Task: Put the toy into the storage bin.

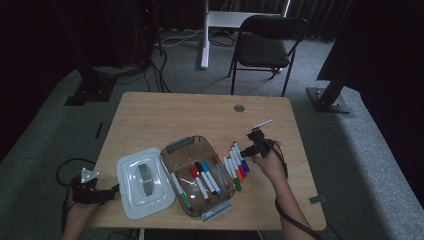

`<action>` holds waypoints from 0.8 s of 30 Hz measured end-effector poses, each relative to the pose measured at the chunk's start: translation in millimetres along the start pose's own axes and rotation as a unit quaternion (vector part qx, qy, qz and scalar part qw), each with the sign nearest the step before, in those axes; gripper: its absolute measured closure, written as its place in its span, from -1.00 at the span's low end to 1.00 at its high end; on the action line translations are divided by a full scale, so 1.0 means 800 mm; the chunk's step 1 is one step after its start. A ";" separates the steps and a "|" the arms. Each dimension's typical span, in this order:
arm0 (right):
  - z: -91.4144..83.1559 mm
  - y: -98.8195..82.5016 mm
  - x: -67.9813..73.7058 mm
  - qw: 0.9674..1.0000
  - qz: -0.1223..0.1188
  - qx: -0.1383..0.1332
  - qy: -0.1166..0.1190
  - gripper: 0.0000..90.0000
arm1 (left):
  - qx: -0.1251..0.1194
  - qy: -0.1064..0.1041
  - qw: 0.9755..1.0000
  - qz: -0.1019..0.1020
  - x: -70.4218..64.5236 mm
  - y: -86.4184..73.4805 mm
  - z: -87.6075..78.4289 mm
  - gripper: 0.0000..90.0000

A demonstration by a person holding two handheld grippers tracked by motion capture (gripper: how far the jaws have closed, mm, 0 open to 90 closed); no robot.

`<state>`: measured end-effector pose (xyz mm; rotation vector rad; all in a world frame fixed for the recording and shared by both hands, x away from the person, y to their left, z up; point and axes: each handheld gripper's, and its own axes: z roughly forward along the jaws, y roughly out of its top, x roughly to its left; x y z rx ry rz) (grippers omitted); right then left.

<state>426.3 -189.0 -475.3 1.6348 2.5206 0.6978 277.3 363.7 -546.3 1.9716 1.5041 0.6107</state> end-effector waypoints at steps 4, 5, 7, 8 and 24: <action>0.015 0.002 -0.005 1.000 0.006 0.007 -0.007 0.36 | 0.000 0.000 1.000 0.000 0.000 0.000 0.000 -0.98; 0.018 0.003 -0.006 1.000 0.006 0.007 -0.005 0.35 | 0.000 0.000 1.000 0.000 0.000 0.000 0.000 -0.98; 0.025 0.004 -0.006 1.000 0.000 0.017 -0.010 0.35 | 0.000 0.000 1.000 0.000 0.000 0.000 0.000 -0.98; 0.027 0.005 -0.006 1.000 0.000 0.018 -0.007 0.35 | 0.000 0.000 1.000 0.000 0.000 0.000 0.000 -0.98; 0.049 0.009 -0.010 0.999 -0.003 0.036 -0.041 0.53 | 0.000 0.000 1.000 0.000 0.000 0.000 0.000 -0.98</action>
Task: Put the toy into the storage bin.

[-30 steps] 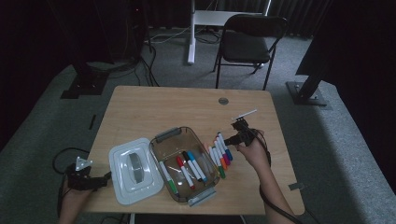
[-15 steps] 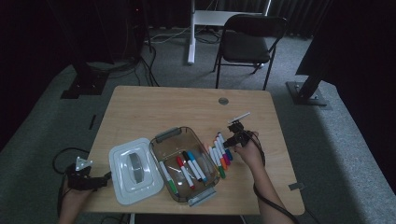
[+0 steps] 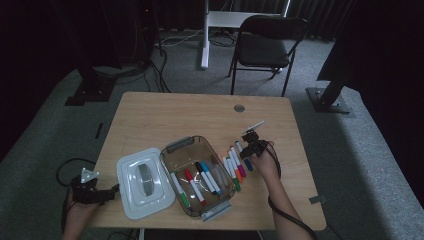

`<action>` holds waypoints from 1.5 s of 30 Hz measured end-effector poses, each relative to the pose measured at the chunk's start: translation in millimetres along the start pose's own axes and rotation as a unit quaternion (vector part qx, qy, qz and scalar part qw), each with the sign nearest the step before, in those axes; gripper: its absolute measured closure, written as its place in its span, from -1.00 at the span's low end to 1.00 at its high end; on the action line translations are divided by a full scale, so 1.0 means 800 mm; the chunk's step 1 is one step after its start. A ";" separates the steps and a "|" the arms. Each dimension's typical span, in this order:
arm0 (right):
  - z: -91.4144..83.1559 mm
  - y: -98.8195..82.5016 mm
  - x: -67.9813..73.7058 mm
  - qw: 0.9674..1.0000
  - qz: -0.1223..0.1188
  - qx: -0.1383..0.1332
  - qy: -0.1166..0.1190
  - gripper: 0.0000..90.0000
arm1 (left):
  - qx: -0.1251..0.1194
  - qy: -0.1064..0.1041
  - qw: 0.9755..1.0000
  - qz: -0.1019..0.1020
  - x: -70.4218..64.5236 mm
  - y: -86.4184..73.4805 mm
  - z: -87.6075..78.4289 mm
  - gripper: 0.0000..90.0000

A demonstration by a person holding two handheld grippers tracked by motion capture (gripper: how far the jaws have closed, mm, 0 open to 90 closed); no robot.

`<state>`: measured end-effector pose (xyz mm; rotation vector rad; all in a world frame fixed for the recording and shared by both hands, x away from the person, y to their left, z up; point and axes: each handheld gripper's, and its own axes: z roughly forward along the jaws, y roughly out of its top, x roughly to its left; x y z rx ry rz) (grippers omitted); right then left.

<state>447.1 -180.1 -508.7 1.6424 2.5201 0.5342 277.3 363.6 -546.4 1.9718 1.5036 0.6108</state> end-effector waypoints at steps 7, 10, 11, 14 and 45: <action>-0.002 -0.004 -0.006 1.000 0.027 -0.005 -0.001 0.70 | 0.000 0.000 1.000 0.000 0.000 0.000 0.000 -0.98; -0.005 -0.005 -0.008 0.999 0.036 -0.004 0.002 0.70 | 0.000 0.000 1.000 0.000 0.000 0.000 0.000 -0.98; -0.005 -0.005 -0.008 0.999 0.036 -0.004 0.002 0.70 | 0.000 0.000 1.000 0.000 0.000 0.000 0.000 -0.98; -0.013 -0.007 -0.008 0.999 0.038 -0.007 0.014 0.70 | 0.000 0.000 1.000 0.000 0.000 0.000 0.000 -0.98; -0.154 -0.002 0.051 0.994 -0.005 -0.094 0.058 0.70 | 0.000 0.000 1.000 0.000 0.000 0.000 0.000 -0.98</action>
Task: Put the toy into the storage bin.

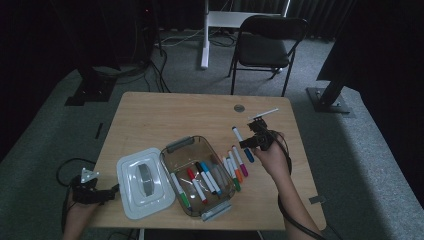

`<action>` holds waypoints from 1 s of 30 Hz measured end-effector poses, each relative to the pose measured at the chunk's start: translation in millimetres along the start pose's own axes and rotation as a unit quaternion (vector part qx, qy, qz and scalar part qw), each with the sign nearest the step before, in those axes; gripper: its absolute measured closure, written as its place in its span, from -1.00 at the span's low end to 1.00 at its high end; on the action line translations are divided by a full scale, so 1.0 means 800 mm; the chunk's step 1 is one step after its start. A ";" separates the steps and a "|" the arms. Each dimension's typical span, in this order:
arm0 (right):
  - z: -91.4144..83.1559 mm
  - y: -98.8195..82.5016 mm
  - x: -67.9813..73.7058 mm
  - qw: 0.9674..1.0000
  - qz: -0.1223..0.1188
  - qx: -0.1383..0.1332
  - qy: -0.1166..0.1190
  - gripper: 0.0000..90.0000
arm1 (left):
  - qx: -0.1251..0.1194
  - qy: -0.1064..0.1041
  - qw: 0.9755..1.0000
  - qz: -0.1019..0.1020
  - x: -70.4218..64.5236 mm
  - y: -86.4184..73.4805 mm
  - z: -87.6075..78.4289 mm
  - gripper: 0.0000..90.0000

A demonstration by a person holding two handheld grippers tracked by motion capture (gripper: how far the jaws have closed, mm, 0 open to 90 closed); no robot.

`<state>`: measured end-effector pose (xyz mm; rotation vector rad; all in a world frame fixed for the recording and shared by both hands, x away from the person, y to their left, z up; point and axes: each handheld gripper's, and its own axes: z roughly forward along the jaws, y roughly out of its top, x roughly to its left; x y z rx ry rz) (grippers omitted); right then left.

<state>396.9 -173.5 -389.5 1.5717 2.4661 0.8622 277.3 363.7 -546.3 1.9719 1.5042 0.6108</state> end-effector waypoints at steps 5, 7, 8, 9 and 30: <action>-0.020 0.007 0.022 1.000 -0.015 -0.013 0.017 0.70 | 0.000 0.000 1.000 0.001 0.000 0.000 0.000 -0.98; -0.027 0.009 0.031 0.999 -0.019 -0.021 0.028 0.70 | 0.000 0.000 1.000 0.000 0.000 0.000 0.000 -0.98; -0.031 0.011 0.038 0.999 -0.023 -0.025 0.035 0.70 | 0.000 0.000 1.000 0.000 0.000 0.000 0.000 -0.98; -0.033 0.012 0.042 0.998 -0.026 -0.027 0.042 0.70 | 0.000 0.000 1.000 0.000 0.000 0.000 0.000 -0.98; -0.019 0.028 0.164 0.987 -0.119 -0.015 0.108 0.70 | 0.001 0.000 1.000 0.000 0.000 0.000 0.000 -0.98</action>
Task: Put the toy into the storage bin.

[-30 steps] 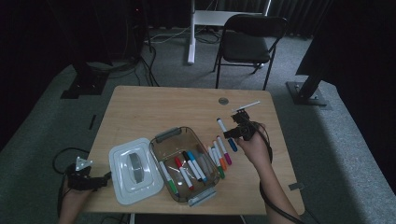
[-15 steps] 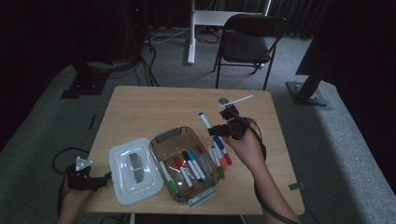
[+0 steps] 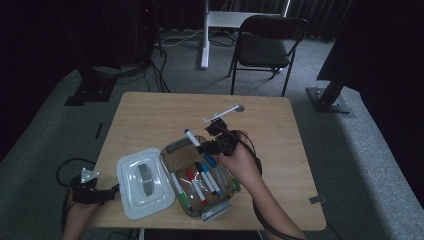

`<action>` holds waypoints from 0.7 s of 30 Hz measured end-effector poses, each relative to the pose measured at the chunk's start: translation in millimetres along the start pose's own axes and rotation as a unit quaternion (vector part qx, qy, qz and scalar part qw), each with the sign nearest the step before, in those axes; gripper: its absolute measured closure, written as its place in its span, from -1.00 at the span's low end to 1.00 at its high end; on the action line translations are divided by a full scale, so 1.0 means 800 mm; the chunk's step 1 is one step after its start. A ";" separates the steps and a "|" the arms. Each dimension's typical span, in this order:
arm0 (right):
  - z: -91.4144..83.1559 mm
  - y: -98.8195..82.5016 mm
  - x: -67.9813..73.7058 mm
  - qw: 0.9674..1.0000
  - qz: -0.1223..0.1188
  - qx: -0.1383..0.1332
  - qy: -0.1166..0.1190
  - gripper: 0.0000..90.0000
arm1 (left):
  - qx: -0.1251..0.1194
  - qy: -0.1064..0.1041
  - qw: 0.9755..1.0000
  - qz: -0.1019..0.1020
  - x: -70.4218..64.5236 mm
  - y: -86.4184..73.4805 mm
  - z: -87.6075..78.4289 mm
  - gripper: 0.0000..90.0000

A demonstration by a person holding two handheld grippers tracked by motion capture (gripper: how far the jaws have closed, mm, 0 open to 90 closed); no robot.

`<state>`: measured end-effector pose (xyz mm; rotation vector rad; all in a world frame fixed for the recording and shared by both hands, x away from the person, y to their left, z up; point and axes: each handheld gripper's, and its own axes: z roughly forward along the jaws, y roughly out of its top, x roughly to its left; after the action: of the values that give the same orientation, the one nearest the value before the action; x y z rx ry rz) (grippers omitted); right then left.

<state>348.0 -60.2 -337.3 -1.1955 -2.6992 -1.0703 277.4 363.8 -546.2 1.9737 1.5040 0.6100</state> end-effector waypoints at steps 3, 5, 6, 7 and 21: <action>0.015 0.001 0.007 1.000 -0.005 0.011 0.008 0.70 | 0.000 0.000 1.000 0.000 0.000 0.000 0.000 -0.98; 0.025 0.000 0.012 1.000 -0.007 0.019 0.014 0.70 | 0.000 0.000 1.000 0.000 0.000 0.000 0.000 -0.98; 0.029 -0.001 0.014 1.000 -0.008 0.020 0.015 0.70 | 0.000 0.000 1.000 0.000 0.000 0.000 0.000 -0.98; 0.029 -0.001 0.014 1.000 -0.008 0.020 0.015 0.70 | 0.000 0.000 1.000 0.000 0.000 0.000 0.000 -0.98; 0.090 -0.019 0.034 0.997 0.004 0.056 0.051 0.70 | 0.000 0.000 1.000 0.000 0.000 0.000 0.000 -0.98</action>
<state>337.4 -8.0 -394.3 -1.1007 -2.6356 -0.9388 277.4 363.7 -546.3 1.9729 1.5038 0.6105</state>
